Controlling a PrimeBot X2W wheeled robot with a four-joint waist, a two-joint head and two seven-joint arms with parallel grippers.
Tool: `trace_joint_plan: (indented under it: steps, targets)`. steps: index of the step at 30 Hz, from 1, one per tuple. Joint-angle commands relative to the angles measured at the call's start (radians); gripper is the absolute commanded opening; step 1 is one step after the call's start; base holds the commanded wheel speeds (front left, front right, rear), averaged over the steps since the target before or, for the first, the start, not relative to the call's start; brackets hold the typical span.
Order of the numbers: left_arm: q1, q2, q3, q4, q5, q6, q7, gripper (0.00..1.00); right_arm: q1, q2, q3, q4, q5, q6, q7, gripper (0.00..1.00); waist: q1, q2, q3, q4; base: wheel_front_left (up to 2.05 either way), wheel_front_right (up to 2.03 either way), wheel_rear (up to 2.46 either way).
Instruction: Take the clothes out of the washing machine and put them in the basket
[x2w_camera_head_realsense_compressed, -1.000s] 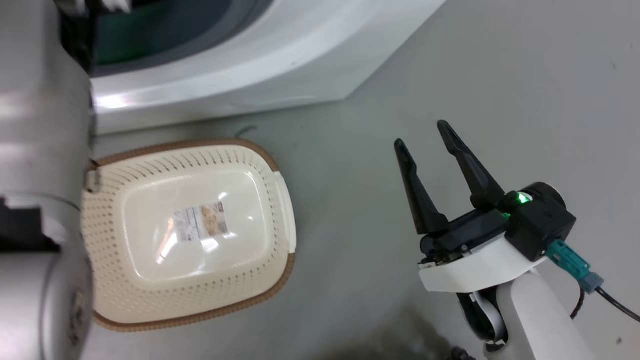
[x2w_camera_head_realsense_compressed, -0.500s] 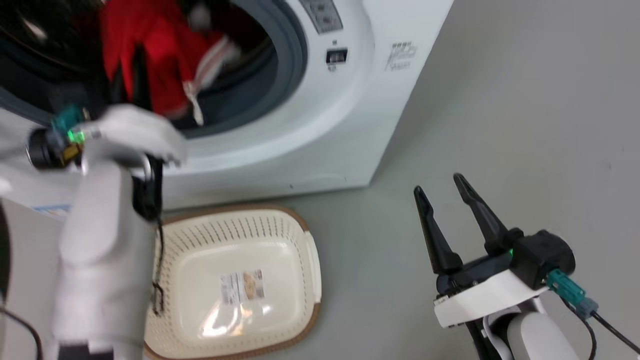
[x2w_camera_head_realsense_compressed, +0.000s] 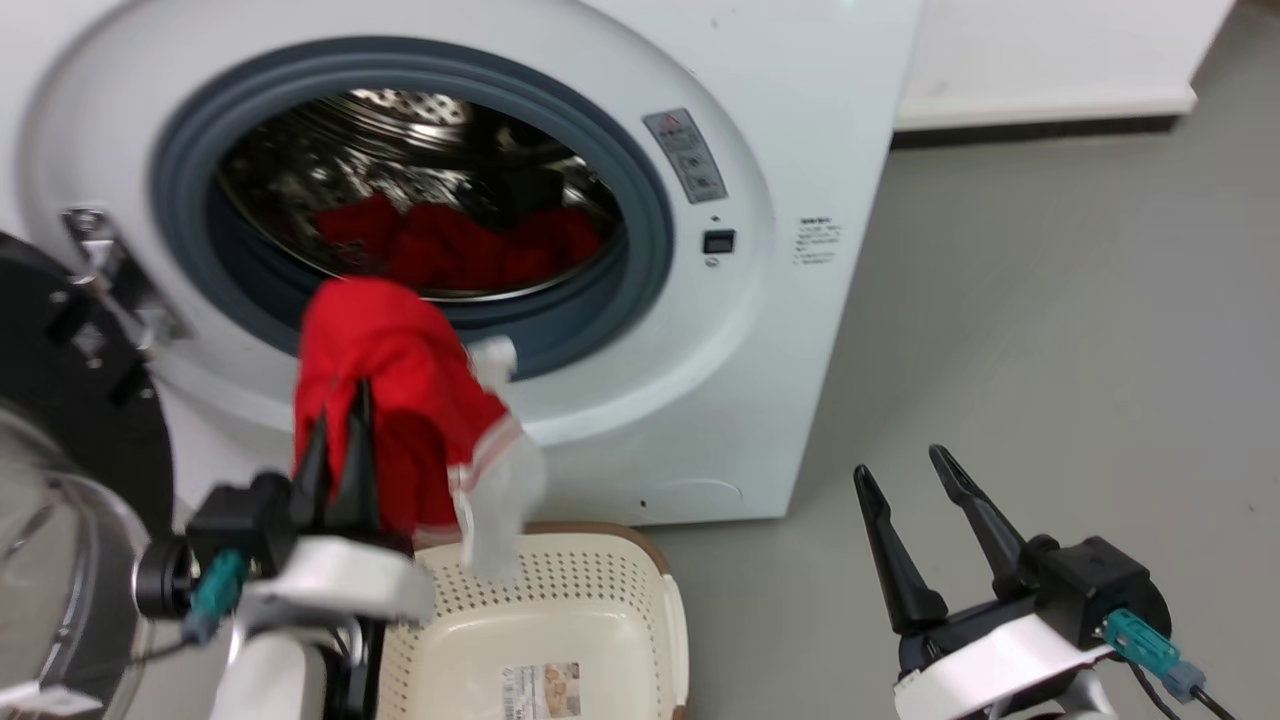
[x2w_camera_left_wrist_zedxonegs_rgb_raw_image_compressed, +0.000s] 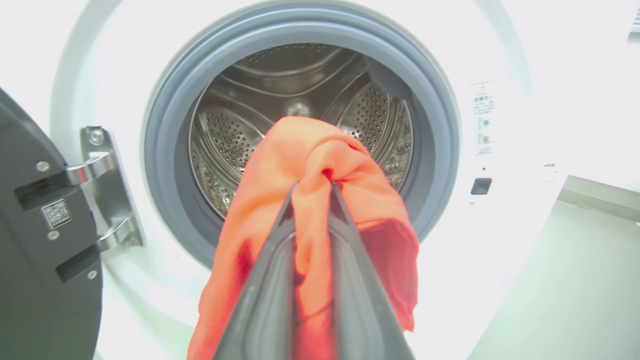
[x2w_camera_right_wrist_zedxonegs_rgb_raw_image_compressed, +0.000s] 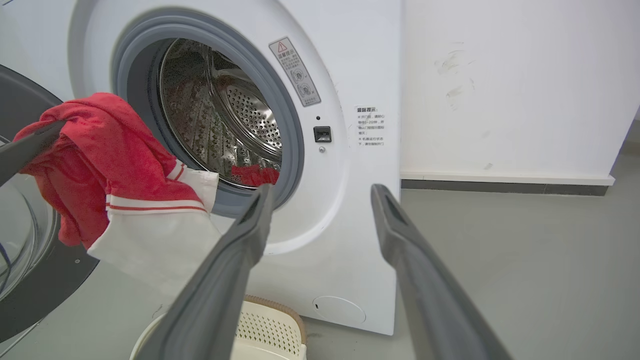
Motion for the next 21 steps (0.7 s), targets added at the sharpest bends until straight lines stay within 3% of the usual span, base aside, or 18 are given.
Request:
trace_joint_plan:
  steps: [1,6,10,15,21]
  targets:
    - [0.040,0.000,-0.003,-0.041,0.008,0.011,0.009,0.00,0.019,0.000,-0.007,-0.009,-0.007,0.000,0.004,1.00,0.0004,0.0000,-0.039,0.040,0.00,0.00,0.00]
    - [0.215,-0.024,-0.024,-0.166,0.006,0.050,0.061,0.00,0.056,0.000,-0.022,-0.035,-0.012,0.000,0.023,1.00,0.0004,0.0000,-0.066,0.084,0.00,0.00,0.00]
    - [0.310,-0.041,-0.044,-0.169,-0.020,0.065,0.080,0.00,0.061,0.000,-0.028,-0.056,-0.015,0.000,0.032,1.00,0.0004,0.0000,-0.044,0.112,0.00,0.00,0.00]
    - [0.321,-0.056,-0.072,-0.039,-0.056,0.065,0.064,0.00,0.028,0.000,-0.020,-0.074,-0.023,0.000,0.039,1.00,0.0004,0.0000,0.022,0.129,0.00,0.00,0.00]
    - [0.199,-0.064,-0.101,0.197,-0.092,0.045,0.030,0.00,-0.027,0.000,-0.004,-0.096,-0.042,0.000,0.050,1.00,0.0004,0.0000,0.164,0.121,0.00,0.00,0.00]
